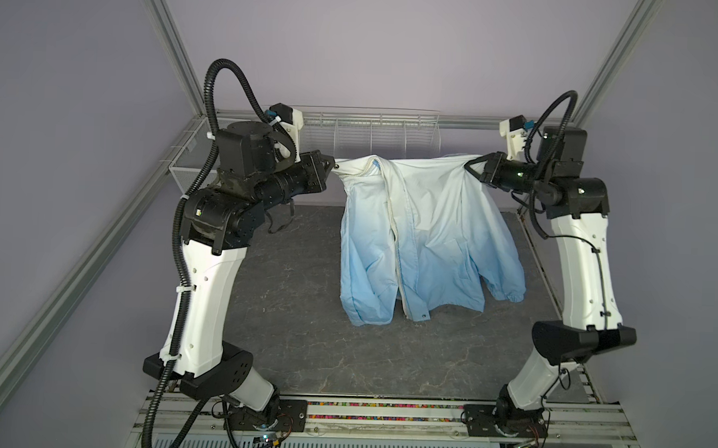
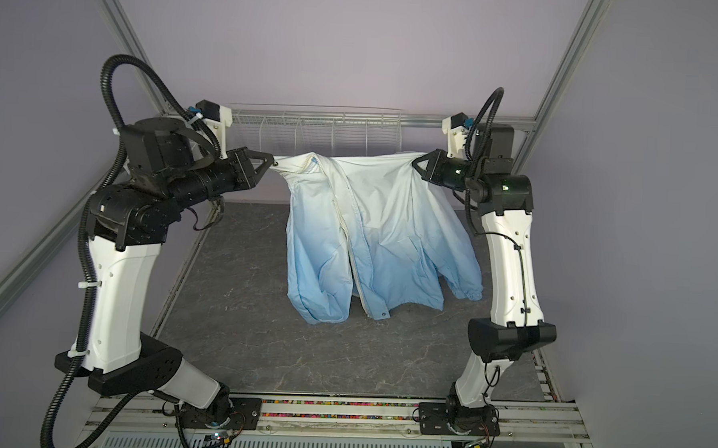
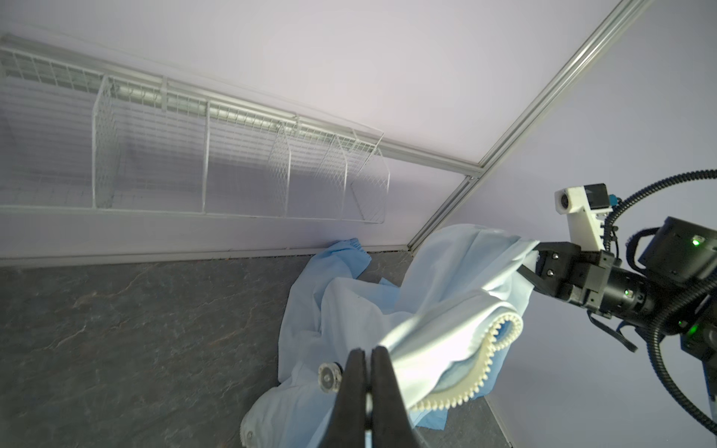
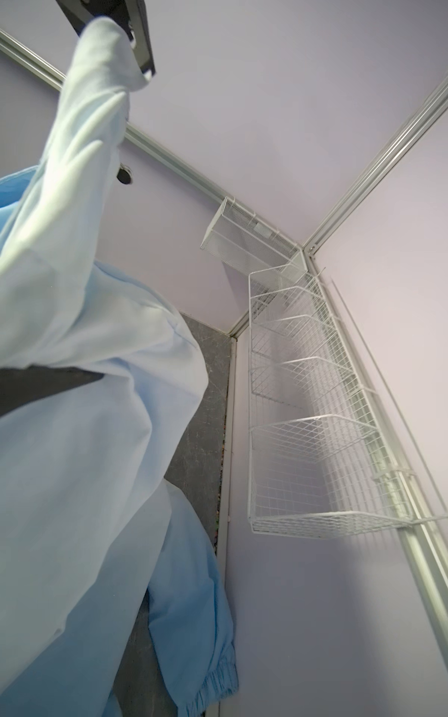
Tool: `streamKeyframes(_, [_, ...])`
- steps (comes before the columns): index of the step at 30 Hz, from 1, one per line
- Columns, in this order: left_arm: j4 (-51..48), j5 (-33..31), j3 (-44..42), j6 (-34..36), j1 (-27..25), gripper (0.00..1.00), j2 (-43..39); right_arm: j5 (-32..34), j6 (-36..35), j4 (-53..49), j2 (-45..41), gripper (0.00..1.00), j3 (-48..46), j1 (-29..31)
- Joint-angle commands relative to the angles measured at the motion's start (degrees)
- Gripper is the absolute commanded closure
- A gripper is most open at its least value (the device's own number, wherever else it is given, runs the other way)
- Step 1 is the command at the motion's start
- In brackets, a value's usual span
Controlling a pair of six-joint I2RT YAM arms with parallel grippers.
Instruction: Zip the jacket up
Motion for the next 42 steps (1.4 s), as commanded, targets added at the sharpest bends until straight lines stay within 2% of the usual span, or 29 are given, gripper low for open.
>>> streamKeyframes(1, [-3.0,-8.4,-6.0,-1.9,1.1,1.00,0.0,5.3,-2.1,-8.3,9.6,0.93,3.9,2.5])
streamKeyframes(4, [-3.0,-14.3,-11.7,-4.0,1.0,1.00,-1.0,9.0,-0.1,-8.1,14.4,0.85,4.3,5.6])
streamKeyframes(7, [-4.2,-20.2,-15.7,-7.3,1.3,1.00,-1.6,11.7,3.4,-7.6,18.8,0.62,5.4,7.3])
streamKeyframes(9, [-5.7,-21.7,-17.4,-9.8,2.5,1.00,-1.5,12.3,4.3,-8.8,20.9,0.42,7.0,7.8])
streamKeyframes(13, [-7.1,-21.8,-22.4,-14.0,6.1,1.00,-1.4,13.7,2.9,-11.5,20.0,0.24,6.8,7.8])
streamKeyframes(18, [-5.0,-21.6,-28.2,-15.7,9.2,1.00,-2.9,16.3,-0.5,-13.8,11.0,0.19,-2.8,6.0])
streamKeyframes(22, [-3.6,-21.1,-30.5,-15.6,10.4,1.00,-3.3,18.3,-1.5,-13.5,-1.5,0.16,-20.2,4.0])
streamKeyframes(25, [-2.6,-20.9,-31.2,-15.1,10.8,1.00,-3.1,18.9,0.2,-11.5,-11.2,0.16,-34.6,-0.2])
streamKeyframes(28, [-1.8,-21.1,-31.7,-14.6,11.2,1.00,-2.4,18.3,3.3,-12.5,-18.4,0.21,-48.1,-3.3])
streamKeyframes(31, [-0.5,-20.6,-32.2,-14.1,11.8,1.00,-2.1,17.9,5.2,-13.0,-22.6,0.26,-59.1,-4.1])
streamKeyframes(34, [0.1,-20.0,-31.6,-13.5,12.1,1.00,-1.4,17.7,7.3,-10.5,-26.6,0.25,-69.3,-4.2])
streamKeyframes(37, [0.4,-19.3,-31.0,-12.9,12.3,1.00,-0.8,19.3,9.1,-8.8,-29.7,0.18,-75.4,-4.4])
streamKeyframes(42, [0.6,-18.3,-30.7,-12.5,12.6,1.00,-0.3,19.3,11.0,-6.5,-31.7,0.16,-81.4,-4.5])
